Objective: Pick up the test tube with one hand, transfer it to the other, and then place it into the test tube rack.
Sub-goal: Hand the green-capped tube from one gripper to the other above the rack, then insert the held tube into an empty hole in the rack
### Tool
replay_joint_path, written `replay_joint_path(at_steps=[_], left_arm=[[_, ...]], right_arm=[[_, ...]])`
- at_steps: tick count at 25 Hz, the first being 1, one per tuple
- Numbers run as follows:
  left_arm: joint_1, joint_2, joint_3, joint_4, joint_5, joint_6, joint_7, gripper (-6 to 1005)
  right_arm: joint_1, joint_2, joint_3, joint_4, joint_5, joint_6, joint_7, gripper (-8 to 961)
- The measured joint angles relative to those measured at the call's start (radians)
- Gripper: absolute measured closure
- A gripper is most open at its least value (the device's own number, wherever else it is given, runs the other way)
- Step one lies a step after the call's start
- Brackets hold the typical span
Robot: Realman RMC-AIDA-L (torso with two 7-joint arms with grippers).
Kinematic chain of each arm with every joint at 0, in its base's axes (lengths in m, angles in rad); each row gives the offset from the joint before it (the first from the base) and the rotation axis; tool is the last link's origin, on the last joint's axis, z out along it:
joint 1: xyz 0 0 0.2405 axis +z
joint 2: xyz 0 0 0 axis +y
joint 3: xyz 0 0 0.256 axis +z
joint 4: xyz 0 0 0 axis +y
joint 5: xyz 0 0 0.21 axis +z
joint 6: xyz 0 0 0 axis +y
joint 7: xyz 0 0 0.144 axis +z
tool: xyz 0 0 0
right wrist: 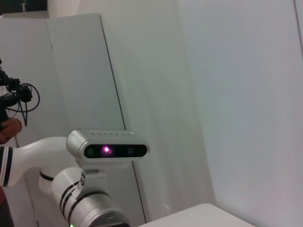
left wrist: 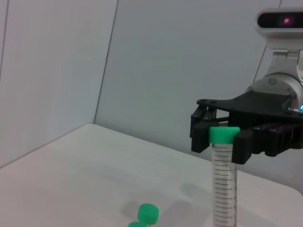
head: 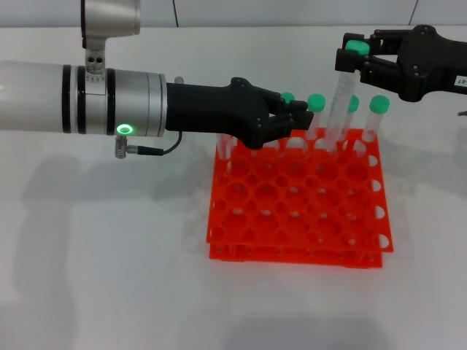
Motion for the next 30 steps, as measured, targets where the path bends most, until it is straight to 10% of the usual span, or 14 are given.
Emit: replay_joint_path(at_steps=[10, 22, 30], left_arm=[[0.0, 0.0, 0.004, -0.004, 0.0, 0.003, -0.007, 894], [0.004, 0.005, 0.0, 0.014, -0.025, 0.041, -0.077, 489], [0.148, 0.007, 0.002, 0.282, -0.019, 0.113, -0.194, 318]], right_arm=[[0.0, 0.0, 0.001, -0.002, 0.001, -0.001, 0.0, 680], [-0.005, 0.0, 0.008, -0.002, 0.003, 0.0, 0.0, 686], [-0.016, 0.0, 0.011, -0.002, 0.006, 0.004, 0.0, 686]])
